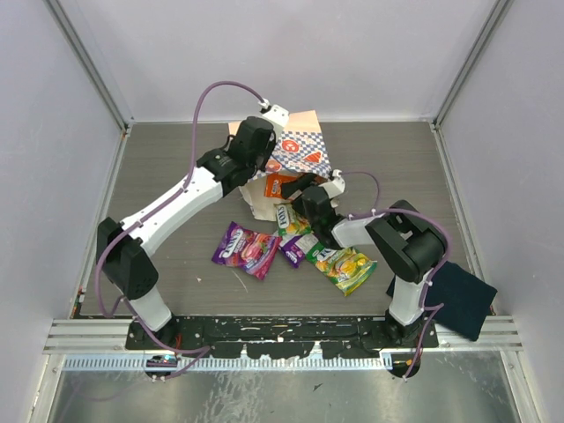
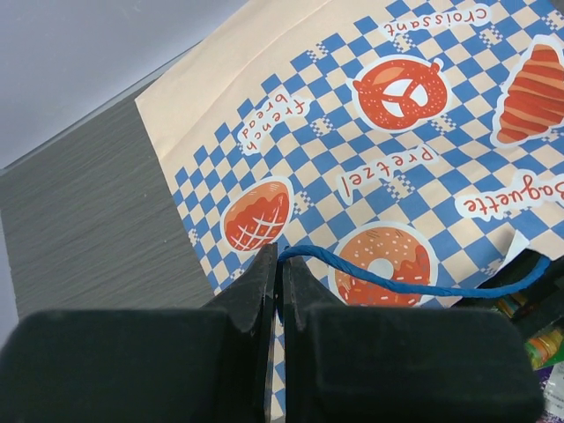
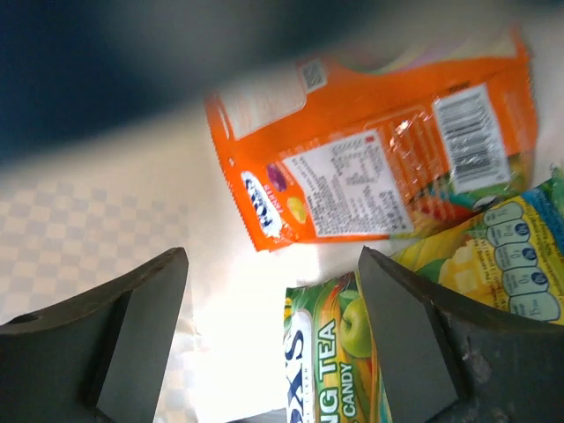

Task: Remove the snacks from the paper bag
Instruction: Move the snack to the center of the board.

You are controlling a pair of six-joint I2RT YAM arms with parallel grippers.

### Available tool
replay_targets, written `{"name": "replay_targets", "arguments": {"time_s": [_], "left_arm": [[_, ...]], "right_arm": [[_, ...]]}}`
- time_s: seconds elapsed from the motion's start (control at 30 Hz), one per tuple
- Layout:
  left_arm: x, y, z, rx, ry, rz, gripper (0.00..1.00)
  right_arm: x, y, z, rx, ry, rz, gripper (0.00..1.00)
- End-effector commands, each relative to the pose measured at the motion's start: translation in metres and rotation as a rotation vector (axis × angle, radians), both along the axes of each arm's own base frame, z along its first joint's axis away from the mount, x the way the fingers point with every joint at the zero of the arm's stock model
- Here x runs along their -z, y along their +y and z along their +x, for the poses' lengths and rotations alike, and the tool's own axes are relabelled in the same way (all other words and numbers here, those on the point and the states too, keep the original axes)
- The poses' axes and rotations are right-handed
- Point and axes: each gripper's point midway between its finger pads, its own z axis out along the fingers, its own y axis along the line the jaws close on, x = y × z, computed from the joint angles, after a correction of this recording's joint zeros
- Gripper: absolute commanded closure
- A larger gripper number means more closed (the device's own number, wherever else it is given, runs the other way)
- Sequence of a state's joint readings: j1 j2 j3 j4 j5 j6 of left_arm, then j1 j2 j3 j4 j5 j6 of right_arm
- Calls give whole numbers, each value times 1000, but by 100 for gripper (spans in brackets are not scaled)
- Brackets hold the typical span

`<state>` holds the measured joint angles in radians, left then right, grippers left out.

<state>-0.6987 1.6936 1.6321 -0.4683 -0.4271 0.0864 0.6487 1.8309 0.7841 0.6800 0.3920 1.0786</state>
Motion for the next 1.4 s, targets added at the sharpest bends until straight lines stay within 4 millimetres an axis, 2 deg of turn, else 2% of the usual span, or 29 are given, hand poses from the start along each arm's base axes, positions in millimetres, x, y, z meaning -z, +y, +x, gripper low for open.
{"name": "replay_targets", "arguments": {"time_s": [0.0, 0.07, 0.17, 0.37, 0.47, 0.57, 0.7, 0.83, 0.9, 0.97, 1.13, 1.37], "left_arm": [[-21, -2, 9, -31, -61, -35, 96], [-19, -3, 10, -33, -58, -38, 96], [-14, -6, 12, -30, -49, -37, 96], [-14, -8, 14, -27, -44, -37, 95], [-16, -9, 14, -22, -43, -40, 95], [-17, -10, 14, -20, -45, -42, 95], [-17, -11, 14, -13, -43, -43, 95], [-17, -12, 13, -7, -39, -44, 95], [-17, -13, 13, -5, -38, -44, 95], [-17, -12, 13, -5, -37, -41, 95], [-14, -13, 13, -4, -36, -41, 95], [-9, -17, 14, -2, -14, -50, 95]], "right_arm": [[11, 25, -23, -22, 81, 20, 15], [18, 34, -30, -25, 116, 28, 14], [20, 42, -25, -7, 143, 56, 12], [-3, 39, 9, 90, 74, 122, 12], [-7, 35, 26, 130, 66, 160, 12], [0, 34, 39, 149, 107, 206, 12], [23, 30, 45, 193, 204, 209, 12], [39, 24, 42, 247, 279, 195, 12], [38, 21, 38, 260, 292, 198, 11], [29, 20, 31, 264, 302, 211, 11], [14, 15, 2, 299, 340, 216, 10], [27, 21, -15, 320, 425, 230, 9]]}}
